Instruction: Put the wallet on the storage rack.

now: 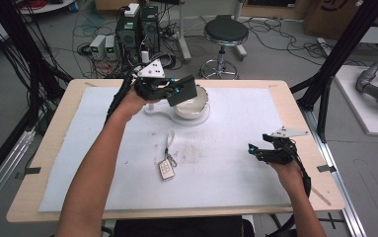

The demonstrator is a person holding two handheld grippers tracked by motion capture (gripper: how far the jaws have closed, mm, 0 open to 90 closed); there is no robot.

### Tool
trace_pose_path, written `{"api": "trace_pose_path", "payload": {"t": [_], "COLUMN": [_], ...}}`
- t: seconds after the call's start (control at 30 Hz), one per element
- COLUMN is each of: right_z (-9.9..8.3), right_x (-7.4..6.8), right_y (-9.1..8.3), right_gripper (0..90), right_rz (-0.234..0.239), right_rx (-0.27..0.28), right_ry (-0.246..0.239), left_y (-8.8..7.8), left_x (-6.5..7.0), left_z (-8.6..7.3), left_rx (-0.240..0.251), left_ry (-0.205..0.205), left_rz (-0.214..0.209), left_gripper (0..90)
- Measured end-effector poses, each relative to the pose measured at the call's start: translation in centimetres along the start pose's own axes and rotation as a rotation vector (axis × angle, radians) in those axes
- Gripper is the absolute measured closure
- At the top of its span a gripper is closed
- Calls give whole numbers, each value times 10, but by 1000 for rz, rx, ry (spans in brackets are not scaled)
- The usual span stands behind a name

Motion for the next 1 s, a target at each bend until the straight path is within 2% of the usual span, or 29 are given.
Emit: {"api": "trace_pose_path", "payload": {"t": [0.07, 0.27, 0.4, 0.5, 0.63, 0.77, 0.9, 0.93, 1.0], "right_z": [0, -1, -1, -3, -3, -4, -5, -5, -6], "right_x": [0, 0, 1, 3, 3, 3, 4, 4, 5], "right_y": [0, 0, -1, -1, -2, -3, -4, -4, -4], "right_gripper": [256, 256, 256, 256, 256, 255, 256, 255, 256], "right_rz": [0, 5, 5, 6, 5, 6, 6, 6, 8], "right_rx": [0, 0, -1, 2, 4, 1, 3, 1, 1], "right_ry": [2, 1, 9, 16, 18, 21, 24, 26, 29], "left_y": [5, 23, 31, 42, 53, 59, 64, 66, 69], "left_x": [-2, -8, -10, -10, -10, -11, -13, -13, -12], "left_z": [2, 3, 3, -4, -13, -19, -24, -27, -27], "left_rx": [9, -28, -27, -59, -89, -111, -136, -142, -134], "left_ry": [27, 41, 43, 55, 49, 53, 28, -14, -34], "left_rz": [-9, -20, -29, -41, -53, -62, -43, -33, -27], "left_gripper": [772, 772, 772, 771, 771, 771, 748, 736, 688]}}
Point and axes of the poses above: each handheld gripper's, and its own axes: y roughly forward along the jaws, z roughly out of its top, x roughly to its right, the point moved 6 cm from there along y, roughly forward along the jaws, and after that the axes turned 3 degrees about y, right-handed, at the moved point
